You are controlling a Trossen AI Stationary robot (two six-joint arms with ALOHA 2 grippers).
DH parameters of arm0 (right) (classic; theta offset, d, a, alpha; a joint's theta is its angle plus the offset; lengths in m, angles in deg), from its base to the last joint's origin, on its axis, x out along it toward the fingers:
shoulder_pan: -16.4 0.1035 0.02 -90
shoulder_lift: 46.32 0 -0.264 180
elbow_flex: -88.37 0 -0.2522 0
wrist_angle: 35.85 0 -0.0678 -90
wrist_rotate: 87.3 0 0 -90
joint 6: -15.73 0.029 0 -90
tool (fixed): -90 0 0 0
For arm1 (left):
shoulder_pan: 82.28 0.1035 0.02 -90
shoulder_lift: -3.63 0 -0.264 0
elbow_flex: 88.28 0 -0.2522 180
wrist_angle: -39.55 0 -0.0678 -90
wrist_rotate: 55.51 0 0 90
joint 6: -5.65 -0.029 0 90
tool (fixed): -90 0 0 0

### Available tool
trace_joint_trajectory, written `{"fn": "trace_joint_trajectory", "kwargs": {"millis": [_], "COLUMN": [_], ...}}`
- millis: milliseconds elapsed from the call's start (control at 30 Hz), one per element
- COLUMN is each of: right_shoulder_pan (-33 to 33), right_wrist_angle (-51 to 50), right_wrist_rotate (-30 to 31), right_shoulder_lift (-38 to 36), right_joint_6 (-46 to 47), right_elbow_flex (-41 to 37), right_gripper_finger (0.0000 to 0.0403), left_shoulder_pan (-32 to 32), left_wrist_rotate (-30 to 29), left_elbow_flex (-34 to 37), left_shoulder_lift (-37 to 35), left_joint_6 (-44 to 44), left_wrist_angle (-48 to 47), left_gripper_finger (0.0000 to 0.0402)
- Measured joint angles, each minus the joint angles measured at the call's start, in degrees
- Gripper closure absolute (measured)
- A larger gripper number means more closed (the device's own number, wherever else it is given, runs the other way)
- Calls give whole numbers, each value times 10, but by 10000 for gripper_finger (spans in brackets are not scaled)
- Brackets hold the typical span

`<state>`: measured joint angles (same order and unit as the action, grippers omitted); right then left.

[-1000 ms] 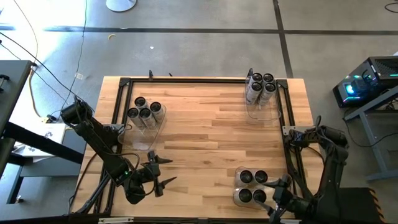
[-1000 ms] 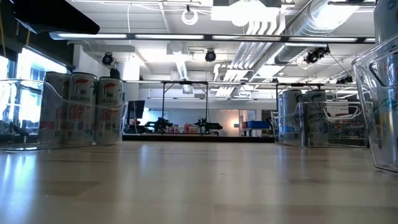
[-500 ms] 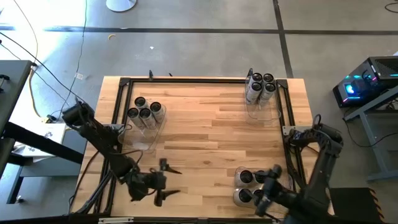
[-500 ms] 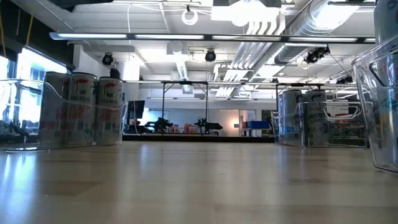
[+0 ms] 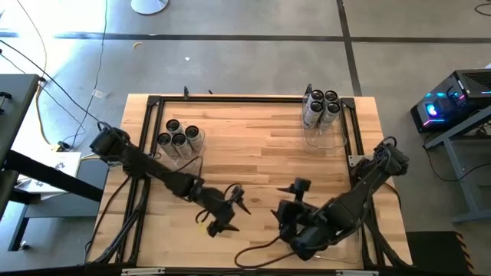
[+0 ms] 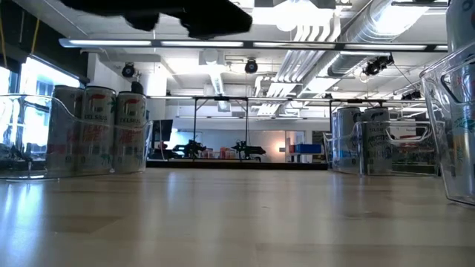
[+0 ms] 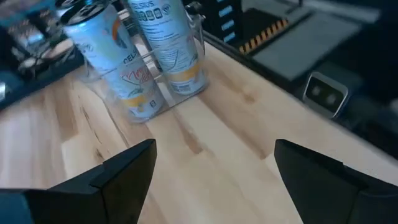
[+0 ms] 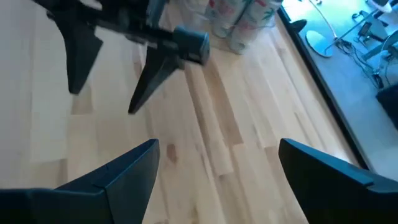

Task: Sort soda cans
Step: Move the bottom transparent bin to the top center of the table

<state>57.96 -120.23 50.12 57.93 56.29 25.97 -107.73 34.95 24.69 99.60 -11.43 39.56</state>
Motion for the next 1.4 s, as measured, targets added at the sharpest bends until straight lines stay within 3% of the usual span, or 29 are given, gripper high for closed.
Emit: {"fn": "trace_joint_trajectory", "kwargs": {"millis": [133, 300, 500, 600, 800, 967, 1100, 1233, 1400], "right_shoulder_pan": [-5, -7, -35, -60, -97, -92, -89, -89, -89], "right_wrist_angle": [-40, -137, -157, -82, 168, 296, 411, 539, 618], "right_wrist_rotate": [7, 58, 57, 15, -61, -53, -30, -25, -27], "right_shoulder_lift": [-16, -67, -144, -199, -336, -469, -556, -604, -616], "right_joint_6": [17, 142, 234, 205, 48, -18, -55, -84, -87], "right_elbow_flex": [11, -6, -89, -163, -332, -454, -561, -654, -714], "right_gripper_finger": [77, 77, 77, 77, 77, 77, 77, 77, 77], "left_shoulder_pan": [17, 35, 106, 137, 164, 157, 144, 120, 92], "left_wrist_rotate": [10, 21, 184, 210, 212, 231, 289, 287, 244], "left_elbow_flex": [-16, -16, -16, -15, -15, -23, -108, -232, -336], "left_shoulder_lift": [13, 14, 17, 18, 18, 26, 71, 146, 216], "left_joint_6": [-90, -148, -170, -180, -198, -158, -144, -228, -310], "left_wrist_angle": [-19, -22, 11, 31, 51, 51, -20, -172, -249], "left_gripper_finger": [82, 82, 82, 82, 82, 82, 83, 83, 83]}}
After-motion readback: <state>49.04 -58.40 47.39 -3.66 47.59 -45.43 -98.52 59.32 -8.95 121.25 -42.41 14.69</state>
